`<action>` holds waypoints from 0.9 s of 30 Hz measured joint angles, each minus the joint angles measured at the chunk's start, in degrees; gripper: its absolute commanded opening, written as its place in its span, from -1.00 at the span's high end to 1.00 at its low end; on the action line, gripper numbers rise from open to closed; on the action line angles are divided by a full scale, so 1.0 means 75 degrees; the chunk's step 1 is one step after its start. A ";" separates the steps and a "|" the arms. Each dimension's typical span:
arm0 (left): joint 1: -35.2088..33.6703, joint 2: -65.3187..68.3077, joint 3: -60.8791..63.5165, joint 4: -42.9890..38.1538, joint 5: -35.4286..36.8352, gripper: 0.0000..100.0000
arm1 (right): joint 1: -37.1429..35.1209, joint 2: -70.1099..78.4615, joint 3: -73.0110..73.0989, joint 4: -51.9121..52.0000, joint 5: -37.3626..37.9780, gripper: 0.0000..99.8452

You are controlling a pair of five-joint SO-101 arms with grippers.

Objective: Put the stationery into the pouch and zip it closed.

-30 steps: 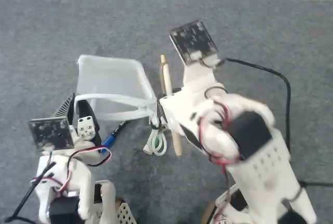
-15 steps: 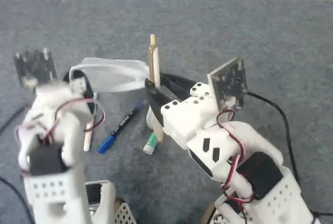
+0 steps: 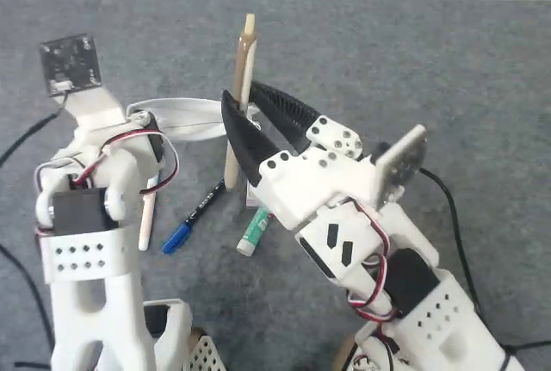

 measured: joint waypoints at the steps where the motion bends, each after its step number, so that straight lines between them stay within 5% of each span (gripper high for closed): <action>1: 0.0000 0.0000 0.0000 0.0000 0.0000 0.98 | 0.0000 0.0012 0.0082 -0.0328 0.0000 0.99; 27: 0.0000 0.0000 0.0047 0.0000 0.0000 0.98 | 0.0539 0.5474 0.0234 -0.6470 0.0762 0.99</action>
